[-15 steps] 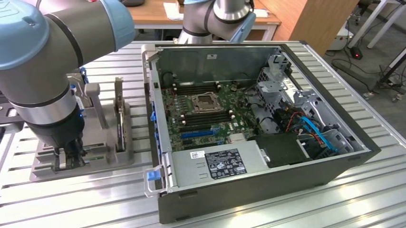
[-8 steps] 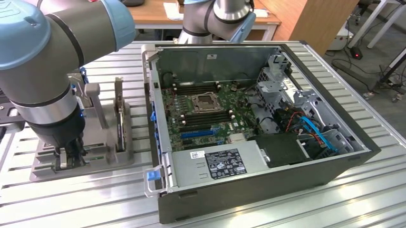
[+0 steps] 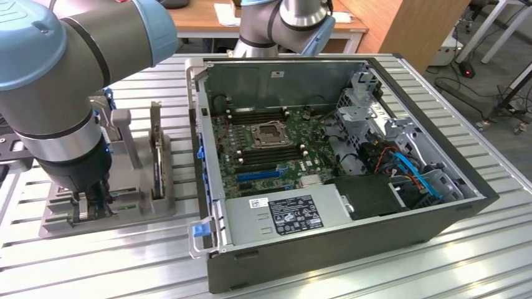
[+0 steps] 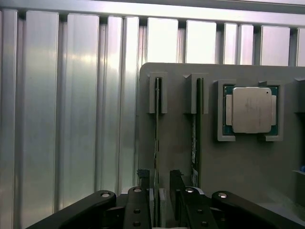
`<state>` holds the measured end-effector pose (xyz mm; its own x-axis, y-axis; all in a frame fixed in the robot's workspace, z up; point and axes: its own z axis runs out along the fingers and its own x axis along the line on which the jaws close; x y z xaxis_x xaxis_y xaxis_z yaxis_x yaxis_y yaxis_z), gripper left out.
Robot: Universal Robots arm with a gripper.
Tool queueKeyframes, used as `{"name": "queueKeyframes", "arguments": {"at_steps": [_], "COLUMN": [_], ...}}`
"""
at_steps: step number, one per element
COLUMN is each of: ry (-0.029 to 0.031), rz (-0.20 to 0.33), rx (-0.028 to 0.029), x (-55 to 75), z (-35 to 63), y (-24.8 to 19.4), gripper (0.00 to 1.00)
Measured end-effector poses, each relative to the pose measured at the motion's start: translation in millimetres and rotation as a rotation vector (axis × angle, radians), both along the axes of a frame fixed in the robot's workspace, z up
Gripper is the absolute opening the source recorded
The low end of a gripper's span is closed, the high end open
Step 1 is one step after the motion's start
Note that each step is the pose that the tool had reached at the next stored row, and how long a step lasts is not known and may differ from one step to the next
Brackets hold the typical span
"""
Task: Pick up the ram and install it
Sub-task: 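Pick up the ram and move it above insertion slot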
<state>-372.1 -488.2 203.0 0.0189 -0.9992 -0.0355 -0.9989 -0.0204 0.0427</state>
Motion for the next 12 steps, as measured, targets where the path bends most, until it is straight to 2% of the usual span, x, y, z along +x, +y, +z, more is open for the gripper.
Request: {"name": "queueKeyframes", "arguments": {"at_steps": [6,12], "ry": [-0.0001,-0.0002], "rz": [0.0,0.0], "rx": [-0.0015,-0.0033], "x": [0.0,0.1], "z": [-1.0,-1.4], "y": [0.1,2.1], "gripper": [0.3,0.3]}}
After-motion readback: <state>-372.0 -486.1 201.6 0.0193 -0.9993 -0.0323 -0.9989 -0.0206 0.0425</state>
